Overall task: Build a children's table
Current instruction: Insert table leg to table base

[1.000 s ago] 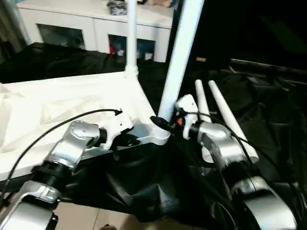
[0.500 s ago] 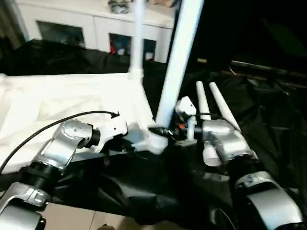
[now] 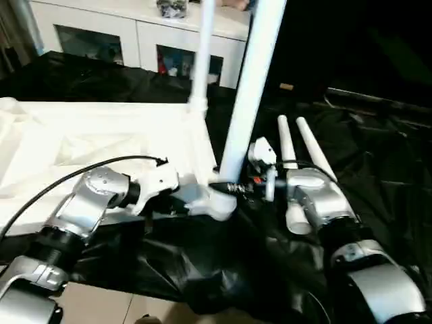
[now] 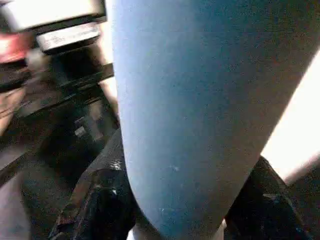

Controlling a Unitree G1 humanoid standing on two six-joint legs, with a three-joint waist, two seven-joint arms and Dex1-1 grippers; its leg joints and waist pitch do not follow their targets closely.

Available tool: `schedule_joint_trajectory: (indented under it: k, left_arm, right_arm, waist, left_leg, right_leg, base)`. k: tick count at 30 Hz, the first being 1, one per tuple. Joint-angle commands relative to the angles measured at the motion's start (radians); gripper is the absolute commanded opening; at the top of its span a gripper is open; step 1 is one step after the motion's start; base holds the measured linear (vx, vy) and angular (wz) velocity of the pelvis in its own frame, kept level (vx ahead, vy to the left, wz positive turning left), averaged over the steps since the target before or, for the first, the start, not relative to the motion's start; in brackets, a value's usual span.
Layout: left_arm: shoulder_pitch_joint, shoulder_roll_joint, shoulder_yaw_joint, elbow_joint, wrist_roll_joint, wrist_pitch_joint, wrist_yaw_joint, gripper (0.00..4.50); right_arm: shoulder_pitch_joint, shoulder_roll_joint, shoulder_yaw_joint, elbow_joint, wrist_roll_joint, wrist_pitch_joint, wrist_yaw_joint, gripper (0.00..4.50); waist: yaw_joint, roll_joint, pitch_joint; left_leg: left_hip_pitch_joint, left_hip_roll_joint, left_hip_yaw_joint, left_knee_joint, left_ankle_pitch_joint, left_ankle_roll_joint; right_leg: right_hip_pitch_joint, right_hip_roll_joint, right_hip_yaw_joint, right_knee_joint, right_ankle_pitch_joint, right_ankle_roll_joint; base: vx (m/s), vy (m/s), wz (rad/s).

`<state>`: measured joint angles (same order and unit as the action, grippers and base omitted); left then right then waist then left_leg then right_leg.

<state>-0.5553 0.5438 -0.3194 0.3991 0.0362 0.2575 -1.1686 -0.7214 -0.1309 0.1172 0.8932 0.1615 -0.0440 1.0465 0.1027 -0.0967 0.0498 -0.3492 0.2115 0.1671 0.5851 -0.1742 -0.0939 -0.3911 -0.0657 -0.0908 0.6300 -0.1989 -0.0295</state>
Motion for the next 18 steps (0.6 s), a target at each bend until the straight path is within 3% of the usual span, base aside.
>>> schedule_joint_trajectory:
  k: [1, 2, 4, 5, 6, 7, 9, 10, 13, 18]
  left_arm:
    - [-0.076, -0.038, 0.055, -0.069, -0.023, 0.028, 0.051, 0.0]
    - [-0.079, -0.05, 0.057, -0.079, -0.019, 0.055, 0.074, 0.0]
    - [-0.085, -0.067, 0.059, -0.092, -0.01, 0.089, 0.112, 0.0]
    - [-0.095, -0.086, 0.06, -0.093, 0.006, 0.118, 0.157, 0.0]
    - [-0.118, -0.124, 0.063, -0.085, 0.041, 0.179, 0.246, 0.0]
    - [-0.118, -0.124, 0.063, -0.085, 0.041, 0.179, 0.246, 0.0]
    - [-0.139, -0.178, 0.065, -0.09, 0.068, 0.275, 0.332, 0.0]
    - [-0.14, -0.182, 0.065, -0.091, 0.068, 0.281, 0.337, 0.0]
    - [-0.152, -0.257, 0.055, -0.117, 0.081, 0.379, 0.415, 0.0]
    - [-0.146, -0.293, 0.035, -0.134, 0.089, 0.421, 0.439, 0.0]
  right_arm:
    - [0.02, 0.016, 0.005, 0.099, -0.063, 0.043, -0.161, 1.89]
    - [0.017, 0.032, -0.006, 0.109, -0.062, 0.05, -0.218, 1.89]
    - [0.012, 0.056, -0.024, 0.122, -0.056, 0.059, -0.287, 1.89]
    - [0.006, 0.076, -0.037, 0.132, -0.051, 0.059, -0.335, 1.89]
    - [-0.005, 0.11, -0.056, 0.15, -0.044, 0.065, -0.417, 1.89]
    - [-0.005, 0.11, -0.056, 0.15, -0.044, 0.065, -0.417, 1.89]
    - [-0.024, 0.146, -0.075, 0.184, -0.035, 0.085, -0.504, 1.89]
    - [-0.025, 0.148, -0.076, 0.187, -0.035, 0.087, -0.51, 1.89]
    - [-0.057, 0.187, -0.09, 0.236, -0.029, 0.114, -0.591, 1.89]
    - [-0.086, 0.213, -0.108, 0.265, -0.032, 0.137, -0.629, 1.89]
  waist:
    - [-0.003, 0.027, -0.05]
    - [-0.006, 0.031, -0.051]
    - [-0.012, 0.027, -0.053]
    - [-0.01, 0.034, -0.053]
    - [-0.012, 0.031, -0.053]
    - [-0.01, 0.033, -0.055]
    - [-0.009, 0.039, -0.056]
    - [-0.01, 0.035, -0.056]
    - [-0.009, 0.037, -0.058]
    - [-0.011, 0.034, -0.057]
  left_leg:
    - [0.011, 0.032, -0.013, -0.082, -0.32, -0.052]
    - [0.01, 0.032, -0.013, -0.082, -0.317, -0.058]
    - [0.009, 0.031, -0.013, -0.081, -0.308, -0.057]
    - [0.009, 0.031, -0.014, -0.081, -0.304, -0.058]
    - [0.01, 0.031, -0.012, -0.08, -0.301, -0.055]
    - [0.011, 0.031, -0.012, -0.079, -0.288, -0.057]
    - [0.009, 0.03, -0.009, -0.079, -0.27, -0.055]
    - [0.008, 0.028, -0.008, -0.078, -0.267, -0.051]
    - [0.005, 0.028, -0.008, -0.076, -0.252, -0.049]
    - [0.003, 0.027, -0.008, -0.077, -0.258, -0.039]
  right_leg:
    - [0.034, -0.09, 0.061, -0.091, -0.372, -0.157]
    - [0.034, -0.092, 0.062, -0.091, -0.373, -0.155]
    - [0.035, -0.091, 0.062, -0.091, -0.363, -0.152]
    - [0.034, -0.091, 0.063, -0.089, -0.351, -0.155]
    - [0.032, -0.087, 0.063, -0.089, -0.33, -0.158]
    - [0.032, -0.089, 0.064, -0.086, -0.305, -0.164]
    - [0.033, -0.086, 0.064, -0.084, -0.266, -0.171]
    - [0.035, -0.084, 0.062, -0.084, -0.252, -0.171]
    - [0.038, -0.083, 0.062, -0.079, -0.212, -0.173]
    - [0.039, -0.082, 0.061, -0.081, -0.207, -0.168]
  base:
    - [0.0, 0.0, 0.0]
    - [0.0, 0.0, 0.0]
    - [0.0, 0.0, 0.0]
    - [0.0, 0.0, 0.0]
    - [0.0, 0.0, 0.0]
    - [0.0, 0.0, 0.0]
    - [0.0, 0.0, 0.0]
    - [0.0, 0.0, 0.0]
    - [0.0, 0.0, 0.0]
    - [0.0, 0.0, 0.0]
